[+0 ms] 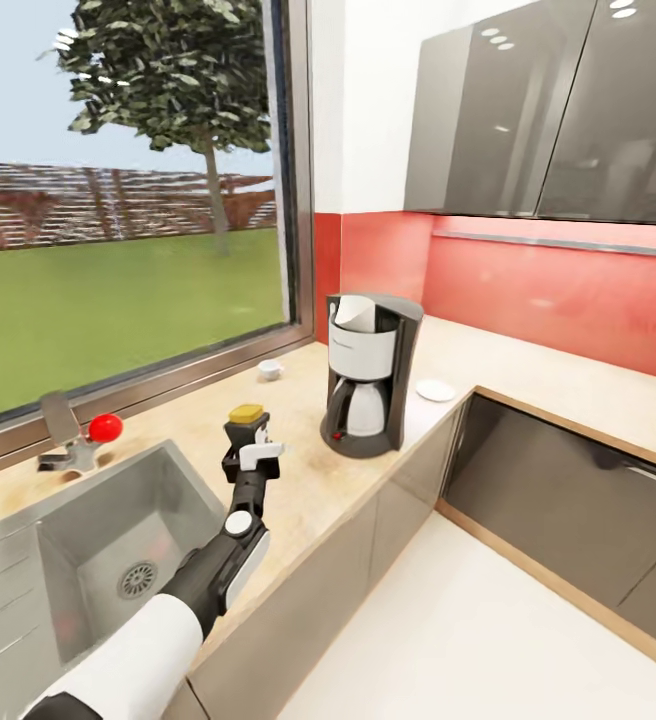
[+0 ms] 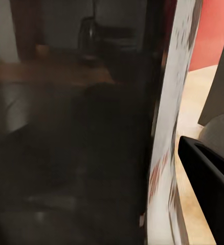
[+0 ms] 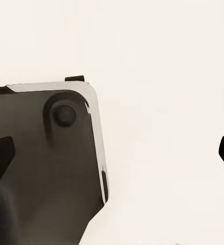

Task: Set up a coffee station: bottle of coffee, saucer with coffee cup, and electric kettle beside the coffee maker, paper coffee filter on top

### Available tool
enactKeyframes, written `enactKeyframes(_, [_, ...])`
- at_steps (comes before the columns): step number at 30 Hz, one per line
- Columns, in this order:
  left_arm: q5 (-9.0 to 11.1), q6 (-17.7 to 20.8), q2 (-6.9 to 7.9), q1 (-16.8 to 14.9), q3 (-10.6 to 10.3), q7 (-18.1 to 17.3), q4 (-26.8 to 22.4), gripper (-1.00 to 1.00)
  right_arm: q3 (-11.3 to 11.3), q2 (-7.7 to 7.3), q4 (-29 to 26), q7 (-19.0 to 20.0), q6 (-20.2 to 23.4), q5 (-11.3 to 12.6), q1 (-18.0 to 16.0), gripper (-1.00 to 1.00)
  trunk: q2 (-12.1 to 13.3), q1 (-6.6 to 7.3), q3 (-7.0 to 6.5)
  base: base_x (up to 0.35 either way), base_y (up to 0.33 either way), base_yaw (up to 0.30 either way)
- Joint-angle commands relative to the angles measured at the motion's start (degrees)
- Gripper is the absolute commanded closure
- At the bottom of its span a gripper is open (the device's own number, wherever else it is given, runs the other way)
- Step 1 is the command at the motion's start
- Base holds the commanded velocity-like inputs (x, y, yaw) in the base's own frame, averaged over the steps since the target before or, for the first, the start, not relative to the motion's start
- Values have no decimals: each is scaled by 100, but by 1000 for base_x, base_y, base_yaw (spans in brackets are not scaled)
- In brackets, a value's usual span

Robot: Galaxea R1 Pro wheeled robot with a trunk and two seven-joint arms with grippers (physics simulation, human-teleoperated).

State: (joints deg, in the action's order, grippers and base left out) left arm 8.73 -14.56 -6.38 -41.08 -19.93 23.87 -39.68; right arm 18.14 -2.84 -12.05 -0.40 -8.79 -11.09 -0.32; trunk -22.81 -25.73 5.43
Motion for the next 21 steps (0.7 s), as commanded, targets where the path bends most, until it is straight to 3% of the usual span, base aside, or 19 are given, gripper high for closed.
enactKeyframes(1, [47,-26,2,-7,-30,47,4,100,40,3,1,-4,-18,-60,-3,-100,-11,-5,12,220,0,0])
enactKeyframes(15, [34,-24,-4,0,-20,47,13,100,40,3,1,2,-18,-59,-3,-100,-11,-5,12,281,-108,7])
enactKeyframes(21, [33,-30,-4,10,-26,47,13,100,40,11,1,-4,-18,-60,-3,-100,-11,-5,12,60,-42,159])
